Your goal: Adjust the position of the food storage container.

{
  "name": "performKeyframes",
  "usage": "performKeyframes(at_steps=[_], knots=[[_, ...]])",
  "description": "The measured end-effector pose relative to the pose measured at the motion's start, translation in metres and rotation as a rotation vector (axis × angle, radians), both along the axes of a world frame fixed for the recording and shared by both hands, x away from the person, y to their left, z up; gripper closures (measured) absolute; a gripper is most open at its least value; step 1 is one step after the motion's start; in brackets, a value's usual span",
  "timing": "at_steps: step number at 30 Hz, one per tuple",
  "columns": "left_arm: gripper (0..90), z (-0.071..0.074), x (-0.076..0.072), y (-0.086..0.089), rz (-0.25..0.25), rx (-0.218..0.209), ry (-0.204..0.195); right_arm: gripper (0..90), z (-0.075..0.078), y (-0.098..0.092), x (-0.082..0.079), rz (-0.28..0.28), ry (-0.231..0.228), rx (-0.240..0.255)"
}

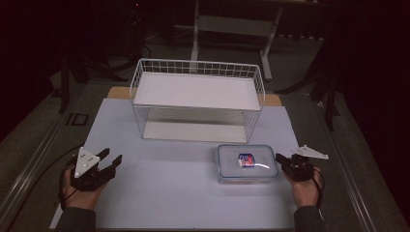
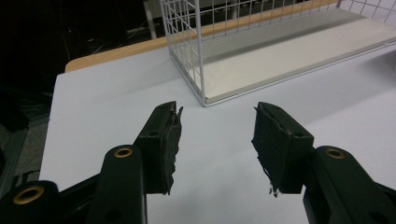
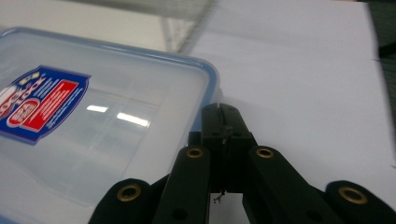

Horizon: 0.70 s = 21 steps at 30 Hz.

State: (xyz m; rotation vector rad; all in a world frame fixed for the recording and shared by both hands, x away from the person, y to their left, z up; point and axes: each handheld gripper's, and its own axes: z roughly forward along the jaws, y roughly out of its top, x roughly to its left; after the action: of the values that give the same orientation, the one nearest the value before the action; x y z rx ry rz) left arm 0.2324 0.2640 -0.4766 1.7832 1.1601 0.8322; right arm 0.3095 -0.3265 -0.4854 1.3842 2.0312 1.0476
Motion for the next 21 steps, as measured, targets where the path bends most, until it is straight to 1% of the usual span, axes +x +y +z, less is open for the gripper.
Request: performKeyframes(at_steps=[7,10,16,21], knots=[[49.7,0.000,0.000,-0.001,-0.007,0.003,-0.001,89.8,0.001,0.036,-0.002,0.095,0.003,-0.035],[49.5,0.000,0.000,-0.001,-0.008,0.004,0.001,89.8,0.002,0.053,-0.004,0.145,0.000,-0.051],[49.5,0.000,0.000,-0.001,-0.010,0.005,0.001,89.8,0.002,0.082,-0.008,0.225,-0.005,-0.064],[49.4,0.000,0.000,-0.001,-0.012,0.004,0.001,89.8,0.001,0.101,-0.009,0.272,-0.006,-0.061]])
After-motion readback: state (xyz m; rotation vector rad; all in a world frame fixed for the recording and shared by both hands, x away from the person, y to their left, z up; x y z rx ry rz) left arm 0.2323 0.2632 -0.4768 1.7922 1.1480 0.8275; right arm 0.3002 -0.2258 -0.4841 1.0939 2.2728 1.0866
